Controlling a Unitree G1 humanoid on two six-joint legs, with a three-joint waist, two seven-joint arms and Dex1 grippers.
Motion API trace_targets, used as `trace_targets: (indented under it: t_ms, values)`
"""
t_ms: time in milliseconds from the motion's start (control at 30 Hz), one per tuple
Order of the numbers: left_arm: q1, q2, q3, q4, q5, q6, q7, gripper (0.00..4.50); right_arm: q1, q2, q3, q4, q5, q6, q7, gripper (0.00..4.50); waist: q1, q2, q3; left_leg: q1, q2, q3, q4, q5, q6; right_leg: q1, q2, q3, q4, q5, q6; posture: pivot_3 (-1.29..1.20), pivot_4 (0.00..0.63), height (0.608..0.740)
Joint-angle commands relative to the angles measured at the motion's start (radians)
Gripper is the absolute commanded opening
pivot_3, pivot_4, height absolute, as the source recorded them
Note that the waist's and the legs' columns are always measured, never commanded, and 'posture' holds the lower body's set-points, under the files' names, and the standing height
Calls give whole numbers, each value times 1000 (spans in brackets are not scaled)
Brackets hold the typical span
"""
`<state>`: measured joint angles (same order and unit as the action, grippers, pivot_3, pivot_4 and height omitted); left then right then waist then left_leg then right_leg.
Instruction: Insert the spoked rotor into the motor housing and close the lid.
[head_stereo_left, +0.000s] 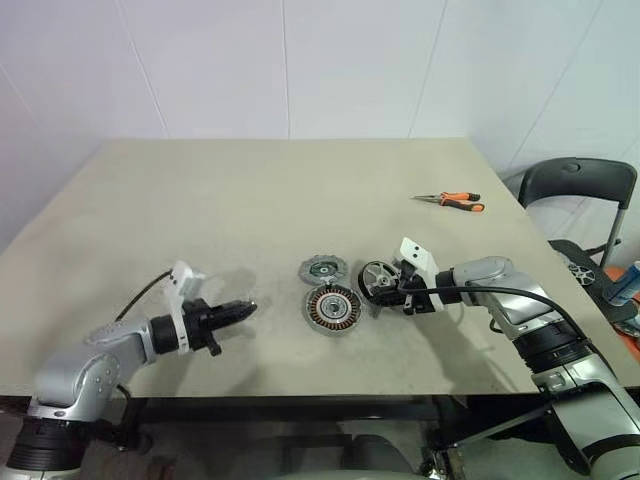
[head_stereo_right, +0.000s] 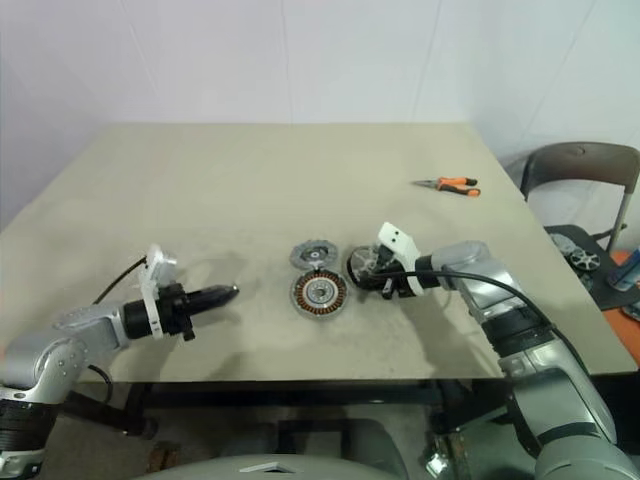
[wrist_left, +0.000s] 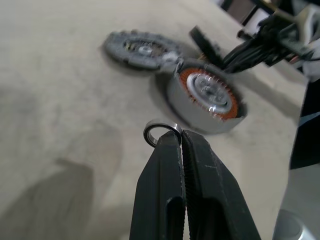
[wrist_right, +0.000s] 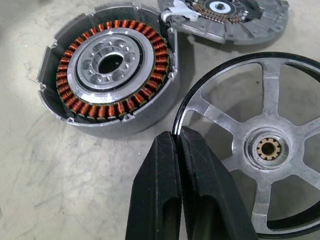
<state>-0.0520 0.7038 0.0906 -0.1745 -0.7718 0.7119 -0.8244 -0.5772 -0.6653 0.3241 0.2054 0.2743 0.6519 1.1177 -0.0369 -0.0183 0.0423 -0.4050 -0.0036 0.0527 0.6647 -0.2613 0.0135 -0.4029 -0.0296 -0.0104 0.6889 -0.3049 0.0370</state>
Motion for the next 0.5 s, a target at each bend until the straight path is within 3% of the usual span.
trace_targets:
  t_ms: [33,200,467,500]
  values:
    - [-39,-11,23,11,45,-43,9,9,-23,-19,-38,-24,2,-6,29,250,4,1,0,0,0,0,0,0,0,0,0,0,0,0,-1,0,0,740]
    - [-45,-33,30,5,51,-38,5,0,-3,-79,-28,-78,3,-15,102,1663,15,2,0,-1,0,0,0,0,0,0,-1,0,-1,0,-1,0,0,740]
    - [-43,-67,27,19,78,-49,11,0,-3,-165,-47,-74,-9,-33,166,4456,23,3,0,-1,0,0,-1,0,0,-1,-1,0,-2,-1,-3,0,0,740]
    - [-45,-69,28,21,81,-50,10,0,-5,-163,-50,-70,-12,-33,161,4485,22,3,0,-1,0,0,-1,0,0,-1,-1,0,-2,-1,-3,0,0,740]
